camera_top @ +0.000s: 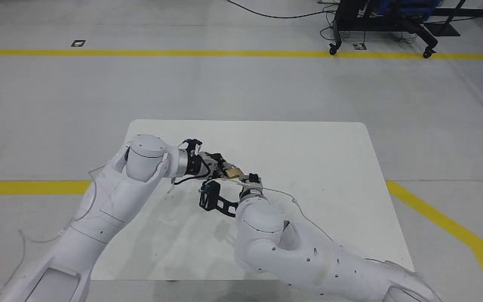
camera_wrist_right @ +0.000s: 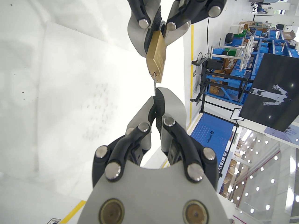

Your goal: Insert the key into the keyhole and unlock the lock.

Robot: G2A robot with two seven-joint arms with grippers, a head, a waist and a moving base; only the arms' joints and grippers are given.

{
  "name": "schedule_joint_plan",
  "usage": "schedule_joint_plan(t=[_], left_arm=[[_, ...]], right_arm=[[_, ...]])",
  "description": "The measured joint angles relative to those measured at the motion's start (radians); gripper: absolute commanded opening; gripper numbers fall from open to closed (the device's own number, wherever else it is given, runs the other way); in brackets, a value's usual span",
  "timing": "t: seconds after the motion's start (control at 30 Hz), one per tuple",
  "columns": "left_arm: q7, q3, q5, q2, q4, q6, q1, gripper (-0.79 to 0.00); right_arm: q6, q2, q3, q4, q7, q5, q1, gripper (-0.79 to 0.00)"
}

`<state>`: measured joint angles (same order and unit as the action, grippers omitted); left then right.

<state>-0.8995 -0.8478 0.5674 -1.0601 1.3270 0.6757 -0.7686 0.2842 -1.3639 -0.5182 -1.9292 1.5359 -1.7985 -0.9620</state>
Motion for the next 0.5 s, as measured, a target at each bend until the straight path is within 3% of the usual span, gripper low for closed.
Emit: schedule_joint_plan(t=[0.33,0.5], left_arm=[[0.020,-0.017,-0.005,0.002,0.009,-0.023,-0.012,-0.785],[0.010,-0.053,0.029,0.006,0.011,-0.089,-0.034,-0.785]], right_arm=[[0.000,0.008,-0.043,-0.019,0.000,0.019,-0.024,-0.785],[0.002,0.018,-0.128,-0.080,-0.012,0.137,-0.063,-0.785]])
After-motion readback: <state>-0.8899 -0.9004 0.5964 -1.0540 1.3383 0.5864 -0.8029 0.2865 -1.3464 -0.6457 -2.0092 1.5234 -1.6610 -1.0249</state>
